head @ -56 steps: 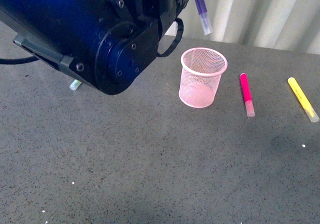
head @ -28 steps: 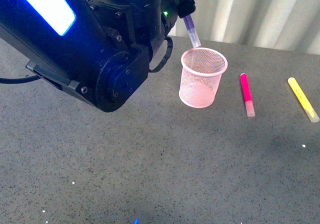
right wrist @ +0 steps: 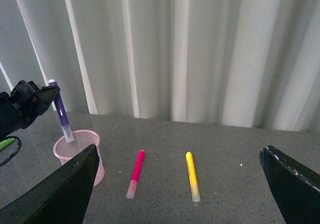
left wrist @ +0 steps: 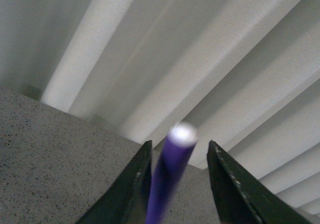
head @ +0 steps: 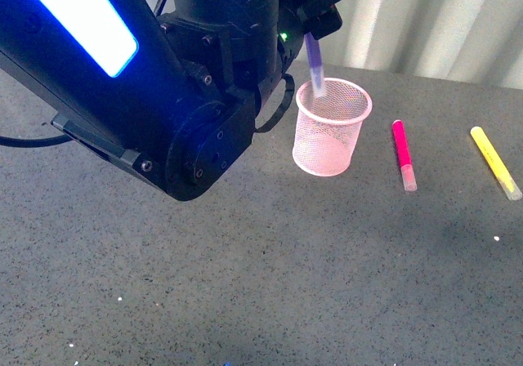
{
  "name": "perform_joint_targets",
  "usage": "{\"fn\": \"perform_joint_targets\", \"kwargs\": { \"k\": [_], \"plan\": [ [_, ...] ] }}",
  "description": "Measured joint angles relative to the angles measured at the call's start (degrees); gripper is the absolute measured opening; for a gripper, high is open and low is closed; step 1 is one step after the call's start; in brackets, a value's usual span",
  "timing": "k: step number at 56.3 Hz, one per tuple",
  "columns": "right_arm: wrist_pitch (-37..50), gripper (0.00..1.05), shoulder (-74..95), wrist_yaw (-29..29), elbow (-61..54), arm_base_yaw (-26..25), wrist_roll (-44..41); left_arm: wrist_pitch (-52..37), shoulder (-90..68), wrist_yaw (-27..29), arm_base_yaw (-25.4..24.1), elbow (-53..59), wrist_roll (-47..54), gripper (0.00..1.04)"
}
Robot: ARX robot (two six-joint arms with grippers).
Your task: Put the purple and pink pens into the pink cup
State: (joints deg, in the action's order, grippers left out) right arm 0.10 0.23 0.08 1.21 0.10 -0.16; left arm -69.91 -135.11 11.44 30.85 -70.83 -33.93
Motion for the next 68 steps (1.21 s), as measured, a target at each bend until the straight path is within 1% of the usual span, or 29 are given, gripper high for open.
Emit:
{"fn": "perform_joint_targets", "kwargs": {
  "k": [5,7,9,10,14,19,22,25,29,34,37,44,48,51,53,56,59,61,64,68],
  "plan": [
    [0.00,0.98,0.00,0.00,0.00,0.00,0.00,0.00,0.00,-0.04,0.00,0.04,0.02,0.49],
    [0.00,0.98,0.00,0.00,0.00,0.00,0.02,0.00,0.00,-0.04,-0.04,0.07,0.04,0.57],
    [0.00,0.98,0.00,0.00,0.00,0.00,0.00,0.00,0.00,-0.04,-0.11,0.11,0.09,0.62],
    [0.00,0.98,0.00,0.00,0.00,0.00,0.00,0.00,0.00,-0.07,-0.15,0.17,0.17,0.68],
    [0.00,0.98,0.02,0.00,0.00,0.00,0.00,0.00,0.00,-0.31,-0.39,0.22,0.22,0.78],
    [0.00,0.98,0.02,0.00,0.00,0.00,0.00,0.66,0.26,-0.48,-0.92,0.46,0.42,0.94],
    [0.00,0.98,0.00,0.00,0.00,0.00,0.00,2.23,0.87,-0.50,-1.38,0.68,0.55,1.00],
    [0.00,0.98,0.02,0.00,0.00,0.00,0.00,4.52,2.01,-0.85,-1.97,1.01,0.90,0.97],
    [0.00,0.98,0.02,-0.02,0.00,0.00,0.00,10.14,5.57,-3.02,-3.58,1.25,1.68,0.98],
    [0.00,0.98,0.00,0.00,0.00,0.00,0.00,21.38,13.40,-8.35,-6.67,0.72,4.17,0.98],
    [0.00,0.98,0.00,0.00,0.00,0.00,0.00,29.35,19.32,-13.25,-9.03,0.04,7.02,0.98],
    [0.00,0.98,0.00,0.00,0.00,0.00,0.00,41.42,27.69,-22.43,-13.03,-0.28,11.37,0.98],
    [0.00,0.98,0.02,0.00,0.00,0.00,0.00,51.87,32.96,-29.05,-16.72,-0.17,16.02,0.98],
    [0.00,0.98,0.00,0.00,0.00,0.00,0.00,56.81,35.15,-29.79,-18.84,0.44,18.71,0.98],
    [0.00,0.98,0.00,-0.02,0.00,0.00,0.00,58.47,36.09,-30.77,-20.09,1.11,19.54,0.98],
    [0.00,0.98,0.00,0.00,0.00,0.00,0.02,60.74,38.07,-32.94,-23.45,3.28,21.79,0.98],
    [0.00,0.98,0.00,0.00,0.00,0.00,0.02,61.20,39.10,-33.48,-25.81,4.94,22.60,0.98],
    [0.00,0.98,0.00,0.00,0.00,0.00,0.00,61.90,40.35,-34.69,-28.98,7.13,23.52,0.98],
    [0.00,0.98,0.00,-0.02,0.00,0.00,0.00,62.05,41.92,-35.52,-32.33,9.84,24.83,0.98],
    [0.00,0.98,0.00,-0.02,0.00,0.00,0.00,62.16,43.34,-36.52,-35.28,12.20,25.33,0.98]
  ]
}}
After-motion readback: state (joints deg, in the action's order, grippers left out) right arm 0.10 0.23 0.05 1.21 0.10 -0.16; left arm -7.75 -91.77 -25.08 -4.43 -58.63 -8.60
